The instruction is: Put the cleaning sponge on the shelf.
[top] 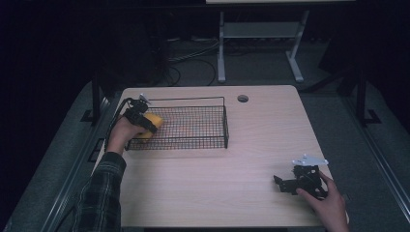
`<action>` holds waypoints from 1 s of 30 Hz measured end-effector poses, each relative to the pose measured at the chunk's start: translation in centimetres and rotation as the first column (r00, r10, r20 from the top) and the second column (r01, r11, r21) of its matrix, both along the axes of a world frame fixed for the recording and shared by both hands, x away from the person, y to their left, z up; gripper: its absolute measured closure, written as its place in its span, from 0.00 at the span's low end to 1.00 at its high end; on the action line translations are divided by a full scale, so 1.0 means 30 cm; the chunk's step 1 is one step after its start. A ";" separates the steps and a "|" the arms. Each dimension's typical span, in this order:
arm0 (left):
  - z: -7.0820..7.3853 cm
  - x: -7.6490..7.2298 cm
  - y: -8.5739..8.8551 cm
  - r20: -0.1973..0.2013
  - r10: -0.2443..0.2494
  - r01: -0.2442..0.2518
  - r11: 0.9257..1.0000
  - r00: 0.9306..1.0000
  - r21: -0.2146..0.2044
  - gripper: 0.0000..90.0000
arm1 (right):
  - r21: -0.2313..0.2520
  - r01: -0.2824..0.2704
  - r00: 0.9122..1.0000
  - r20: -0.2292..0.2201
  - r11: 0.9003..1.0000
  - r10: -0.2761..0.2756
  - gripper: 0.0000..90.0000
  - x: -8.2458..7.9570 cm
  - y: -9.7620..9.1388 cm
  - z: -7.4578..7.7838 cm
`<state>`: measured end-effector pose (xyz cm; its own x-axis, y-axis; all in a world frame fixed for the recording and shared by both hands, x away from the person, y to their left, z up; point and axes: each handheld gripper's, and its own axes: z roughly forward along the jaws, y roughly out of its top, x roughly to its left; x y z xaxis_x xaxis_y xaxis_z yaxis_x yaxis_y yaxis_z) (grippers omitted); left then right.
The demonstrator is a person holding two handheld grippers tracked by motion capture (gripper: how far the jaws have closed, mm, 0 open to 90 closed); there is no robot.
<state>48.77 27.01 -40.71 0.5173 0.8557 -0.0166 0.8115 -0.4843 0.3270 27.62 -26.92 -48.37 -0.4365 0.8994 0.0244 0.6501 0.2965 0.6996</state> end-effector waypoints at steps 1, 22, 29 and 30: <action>0.000 0.000 0.000 0.000 0.000 0.000 1.000 1.000 0.000 0.22 | 0.000 0.000 1.000 0.000 1.000 0.000 0.00 0.000 0.000 0.000; 0.110 -0.069 0.006 0.103 -0.017 0.023 0.999 0.995 -0.049 0.18 | 0.002 0.000 1.000 0.000 1.000 0.000 0.00 0.000 0.000 0.000; 0.151 -0.125 -0.002 0.145 -0.027 0.038 0.997 0.989 -0.071 0.18 | 0.002 0.000 1.000 0.000 1.000 0.000 0.00 0.000 0.000 0.000; 0.155 -0.133 -0.002 0.148 -0.030 0.040 0.997 0.989 -0.069 0.18 | 0.002 0.000 1.000 -0.001 1.000 0.000 0.00 0.000 0.000 0.000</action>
<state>44.77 26.93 -36.05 0.5484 0.8362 0.0011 0.7351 -0.4828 0.4760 27.62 -26.91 -48.37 -0.4369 0.8991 0.0266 0.6504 0.2954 0.6998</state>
